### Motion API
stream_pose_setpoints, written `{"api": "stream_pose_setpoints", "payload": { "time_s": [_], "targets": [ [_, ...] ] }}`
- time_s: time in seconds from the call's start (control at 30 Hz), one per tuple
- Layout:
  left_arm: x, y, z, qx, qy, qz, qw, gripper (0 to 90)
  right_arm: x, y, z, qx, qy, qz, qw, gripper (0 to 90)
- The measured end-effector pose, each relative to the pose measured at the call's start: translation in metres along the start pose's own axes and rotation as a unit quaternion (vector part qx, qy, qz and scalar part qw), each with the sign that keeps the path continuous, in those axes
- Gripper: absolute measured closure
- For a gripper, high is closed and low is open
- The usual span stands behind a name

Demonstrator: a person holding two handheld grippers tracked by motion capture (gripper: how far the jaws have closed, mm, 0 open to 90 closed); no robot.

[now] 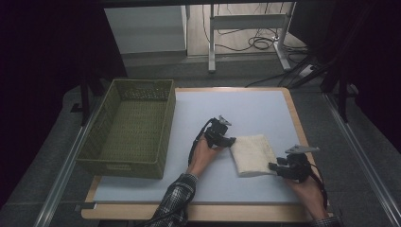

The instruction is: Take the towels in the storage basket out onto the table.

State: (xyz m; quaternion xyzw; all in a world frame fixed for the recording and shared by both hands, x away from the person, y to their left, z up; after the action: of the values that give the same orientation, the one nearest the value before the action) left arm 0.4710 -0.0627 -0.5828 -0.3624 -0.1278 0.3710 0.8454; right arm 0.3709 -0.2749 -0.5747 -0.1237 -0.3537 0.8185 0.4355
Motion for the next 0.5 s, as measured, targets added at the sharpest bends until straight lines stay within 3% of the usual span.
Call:
{"api": "stream_pose_setpoints", "payload": {
  "time_s": [0.1, 0.23, 0.33, 0.5],
  "targets": [
    [0.0, -0.003, 0.004, -0.014, 0.003, 0.008, 0.9999, 43.5, 0.004, 0.0, 0.0, 0.004, -0.02, -0.011, 0.9997, 70.2],
    [0.0, -0.005, 0.011, -0.022, 0.016, 0.019, 0.9994, 44.0, 0.006, 0.0, -0.001, 0.008, -0.048, -0.027, 0.9985, 78.6],
    [0.001, 0.003, 0.004, -0.001, 0.018, 0.019, 0.9997, 43.9, 0.006, 0.0, -0.001, 0.007, -0.051, -0.029, 0.9983, 79.8],
    [0.0, 0.004, 0.0, -0.008, 0.031, 0.029, 0.9991, 48.6, 0.006, 0.0, -0.001, 0.007, -0.053, -0.031, 0.9981, 80.8]
  ]
}}
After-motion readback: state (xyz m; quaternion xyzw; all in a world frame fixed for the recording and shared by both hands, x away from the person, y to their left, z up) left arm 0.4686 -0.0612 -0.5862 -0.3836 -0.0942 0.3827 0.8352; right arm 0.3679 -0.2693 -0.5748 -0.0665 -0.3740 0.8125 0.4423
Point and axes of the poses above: each handheld gripper's, and its own axes: z roughly backward along the jaws, y roughly out of its underside, x roughly to its left, the point moved 8 cm from there along -z, roughly forward along the jaws, and after that the axes turned 3 degrees about -y, right-handed, at the moved point
